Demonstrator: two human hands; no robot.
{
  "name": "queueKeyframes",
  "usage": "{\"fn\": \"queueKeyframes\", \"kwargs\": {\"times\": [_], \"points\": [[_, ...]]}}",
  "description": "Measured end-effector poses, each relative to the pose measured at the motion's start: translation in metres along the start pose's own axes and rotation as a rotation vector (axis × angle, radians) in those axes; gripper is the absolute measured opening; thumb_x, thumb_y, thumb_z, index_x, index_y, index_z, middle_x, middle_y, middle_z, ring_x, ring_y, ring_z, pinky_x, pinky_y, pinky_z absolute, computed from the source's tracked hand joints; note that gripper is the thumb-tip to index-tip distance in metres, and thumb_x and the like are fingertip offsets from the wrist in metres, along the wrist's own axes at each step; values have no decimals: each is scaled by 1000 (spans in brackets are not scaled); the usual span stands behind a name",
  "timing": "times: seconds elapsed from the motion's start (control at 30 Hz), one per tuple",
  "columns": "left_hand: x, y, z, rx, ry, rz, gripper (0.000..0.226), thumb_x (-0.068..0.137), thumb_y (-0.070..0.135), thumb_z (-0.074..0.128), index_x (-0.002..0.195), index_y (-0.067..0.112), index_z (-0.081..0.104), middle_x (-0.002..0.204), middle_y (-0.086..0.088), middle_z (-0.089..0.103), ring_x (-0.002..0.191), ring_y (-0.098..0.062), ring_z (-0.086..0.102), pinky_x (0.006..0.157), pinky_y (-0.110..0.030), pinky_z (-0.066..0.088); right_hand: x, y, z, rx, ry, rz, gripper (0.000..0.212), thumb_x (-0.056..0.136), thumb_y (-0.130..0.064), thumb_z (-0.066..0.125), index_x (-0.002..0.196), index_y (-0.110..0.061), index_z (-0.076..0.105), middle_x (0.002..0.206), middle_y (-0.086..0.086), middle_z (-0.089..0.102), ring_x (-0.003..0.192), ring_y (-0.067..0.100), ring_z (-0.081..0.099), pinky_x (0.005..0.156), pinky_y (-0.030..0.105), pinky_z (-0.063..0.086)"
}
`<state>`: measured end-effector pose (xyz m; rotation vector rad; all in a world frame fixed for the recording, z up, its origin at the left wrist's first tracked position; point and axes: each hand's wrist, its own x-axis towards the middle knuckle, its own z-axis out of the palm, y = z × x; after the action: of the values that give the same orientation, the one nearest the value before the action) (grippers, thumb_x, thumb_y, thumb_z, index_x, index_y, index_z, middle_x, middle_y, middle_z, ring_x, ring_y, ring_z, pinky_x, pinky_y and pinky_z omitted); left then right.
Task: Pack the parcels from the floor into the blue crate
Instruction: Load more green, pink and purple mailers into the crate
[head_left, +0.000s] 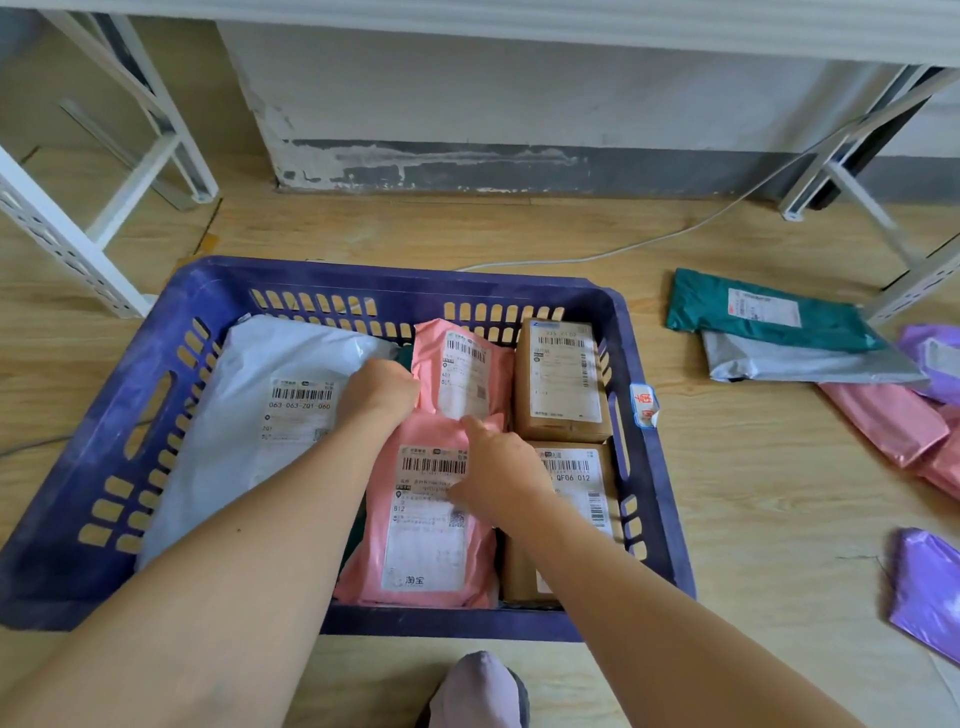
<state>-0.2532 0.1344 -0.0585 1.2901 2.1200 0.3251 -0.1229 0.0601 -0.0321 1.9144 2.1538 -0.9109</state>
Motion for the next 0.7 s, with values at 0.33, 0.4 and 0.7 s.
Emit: {"fn": "queueKeyframes", "kwargs": {"times": [0.33, 0.4, 0.7], "points": [[-20, -19, 4, 235, 402, 476, 14, 86, 20, 57, 93, 8, 57, 96, -10, 57, 87, -29, 56, 66, -36, 42, 9, -6, 12, -149, -67, 65, 75, 91, -14, 52, 148, -2, 6, 133, 17, 48, 118, 32, 53, 84, 37, 49], [-26, -31, 7, 360, 491, 738, 15, 82, 19, 51, 86, 8, 61, 87, -9, 58, 79, -30, 59, 62, -35, 46, 7, -5, 11, -131, -48, 68, 72, 91, -13, 52, 147, -1, 9, 129, 17, 52, 115, 33, 55, 82, 37, 49], [-58, -64, 12, 698, -174, 538, 73, 92, 59, 3, 147, 16, -19, 155, 2, -23, 143, -14, -21, 113, -35, -14, -12, -9, 17, -206, -72, -11, 103, 80, -34, 71, 149, -15, -3, 117, 15, 60, 107, 32, 60, 76, 37, 50]]}}
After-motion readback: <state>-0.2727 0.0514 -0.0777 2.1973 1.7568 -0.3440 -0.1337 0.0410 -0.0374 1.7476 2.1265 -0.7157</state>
